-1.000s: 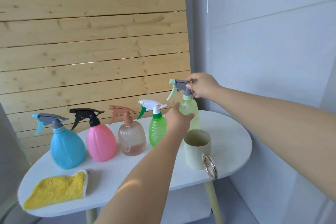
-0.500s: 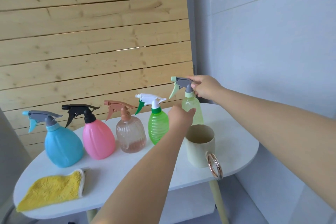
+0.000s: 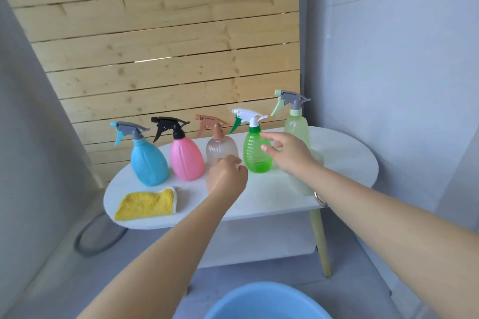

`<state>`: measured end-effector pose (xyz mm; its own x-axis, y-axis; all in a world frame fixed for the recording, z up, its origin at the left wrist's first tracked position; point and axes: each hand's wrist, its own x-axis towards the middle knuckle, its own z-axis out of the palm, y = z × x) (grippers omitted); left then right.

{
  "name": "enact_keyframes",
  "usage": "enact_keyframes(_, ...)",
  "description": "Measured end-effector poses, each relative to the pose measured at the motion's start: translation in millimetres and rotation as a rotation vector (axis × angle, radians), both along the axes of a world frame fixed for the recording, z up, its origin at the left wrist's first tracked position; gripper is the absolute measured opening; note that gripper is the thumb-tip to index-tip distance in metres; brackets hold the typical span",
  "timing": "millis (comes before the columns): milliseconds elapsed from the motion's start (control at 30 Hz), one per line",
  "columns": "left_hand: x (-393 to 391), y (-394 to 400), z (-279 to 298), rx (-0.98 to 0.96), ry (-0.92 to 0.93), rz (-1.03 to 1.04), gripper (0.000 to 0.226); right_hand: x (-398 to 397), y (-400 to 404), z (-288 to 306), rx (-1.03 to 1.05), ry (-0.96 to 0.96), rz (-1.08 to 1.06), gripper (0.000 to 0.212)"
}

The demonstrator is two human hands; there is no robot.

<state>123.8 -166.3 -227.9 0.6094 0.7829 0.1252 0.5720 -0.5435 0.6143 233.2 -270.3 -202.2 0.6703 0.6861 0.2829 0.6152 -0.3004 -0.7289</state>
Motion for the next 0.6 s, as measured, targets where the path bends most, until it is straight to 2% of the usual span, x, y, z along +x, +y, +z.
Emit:
enact_keyframes(133, -50, 27, -34, 0.125, 0.223, 0.102, 0.040, -40, 24, -37, -0.110, 0.087, 0.127, 0.034)
enact_keyframes(200, -68, 44, -48, 0.199, 0.318, 0.201, 0.046, -58, 46, -56, -0.158, 0.064, 0.177, 0.035)
enact_keyframes(333, -80, 88, -61, 0.129, 0.455, 0.337, 0.088, -78, 79, -82, -0.240, -0.089, 0.102, 0.034)
enact_keyframes(400, -85, 110, -66, 0.077, 0.511, 0.405, 0.101, -83, 91, -92, -0.301, -0.147, 0.050, 0.033)
enact_keyframes(500, -98, 134, -79, 0.107, 0.572, 0.362, 0.091, -88, 97, -101, -0.402, -0.231, 0.037, 0.032)
enact_keyframes(600, -113, 143, -81, 0.173, 0.576, 0.187, 0.074, -84, 98, -102, -0.431, -0.287, 0.052, 0.031)
